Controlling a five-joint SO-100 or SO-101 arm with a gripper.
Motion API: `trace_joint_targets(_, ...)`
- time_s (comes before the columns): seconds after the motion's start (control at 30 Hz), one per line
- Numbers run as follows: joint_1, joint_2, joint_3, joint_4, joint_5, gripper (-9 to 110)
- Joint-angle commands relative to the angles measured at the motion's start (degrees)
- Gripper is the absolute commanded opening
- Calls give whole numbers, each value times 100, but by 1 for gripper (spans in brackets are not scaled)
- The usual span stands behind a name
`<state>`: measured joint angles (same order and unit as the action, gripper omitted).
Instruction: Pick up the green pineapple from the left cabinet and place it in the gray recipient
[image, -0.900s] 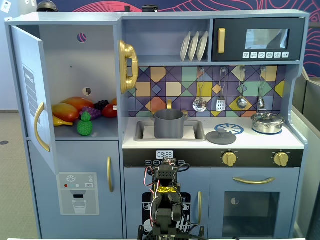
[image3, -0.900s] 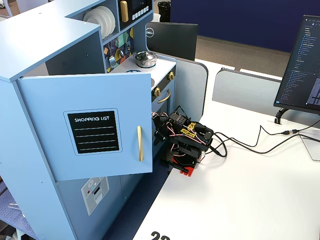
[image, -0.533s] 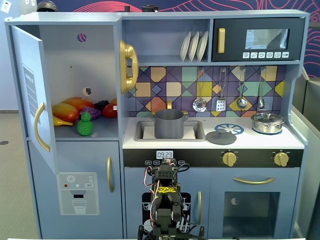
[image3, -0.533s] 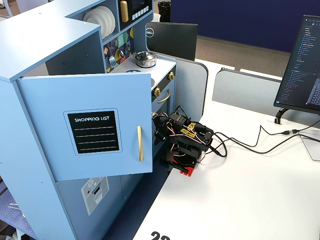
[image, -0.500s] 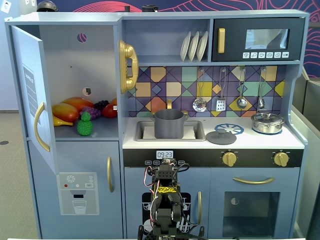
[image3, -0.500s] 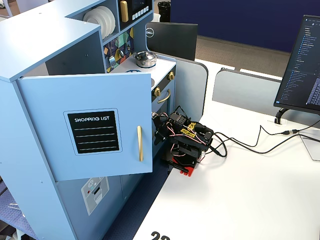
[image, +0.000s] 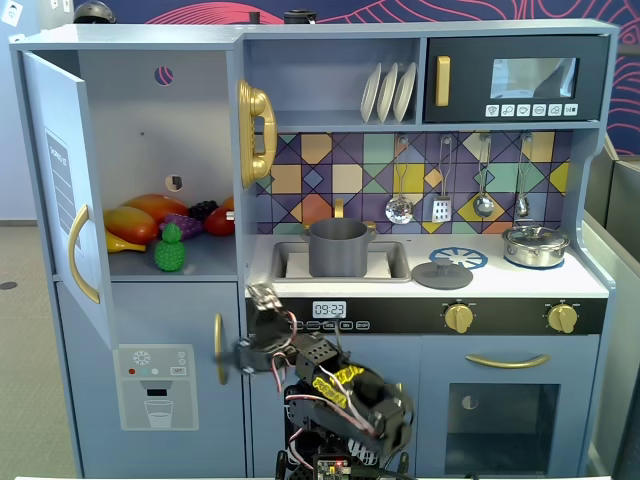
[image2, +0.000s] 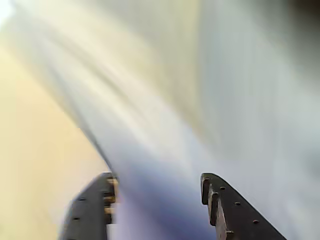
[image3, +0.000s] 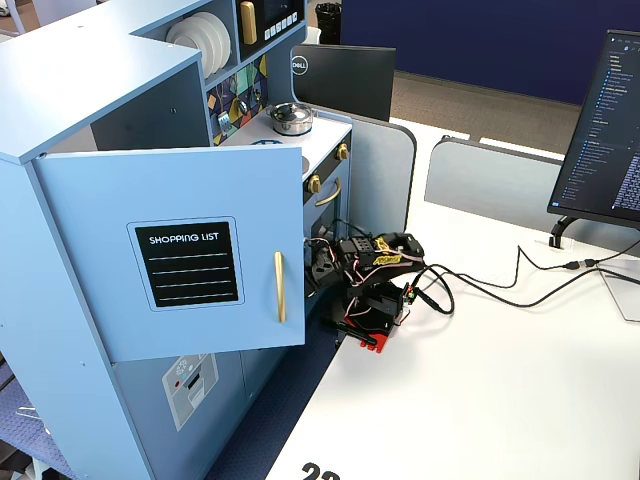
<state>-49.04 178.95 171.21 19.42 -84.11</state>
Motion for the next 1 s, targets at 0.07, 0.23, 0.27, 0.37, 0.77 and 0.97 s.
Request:
trace_joint_targets(0.07, -510, -1107, -1433, -1925, -167, 23)
trace_joint_targets(0.23, -281, -2136, -2153, -2399, -325, 26)
trace_joint_targets(0.27, -281, -2329, -2312, -2435, -360, 27)
trace_joint_targets(0.37, -202, -2865, -2707, -2593, -492, 28)
trace_joint_targets(0.77, 360, -4896, -3911, -4061, -624, 35)
trace_joint_targets(0.97, 387, -5309, -4140, -4201, -984, 36)
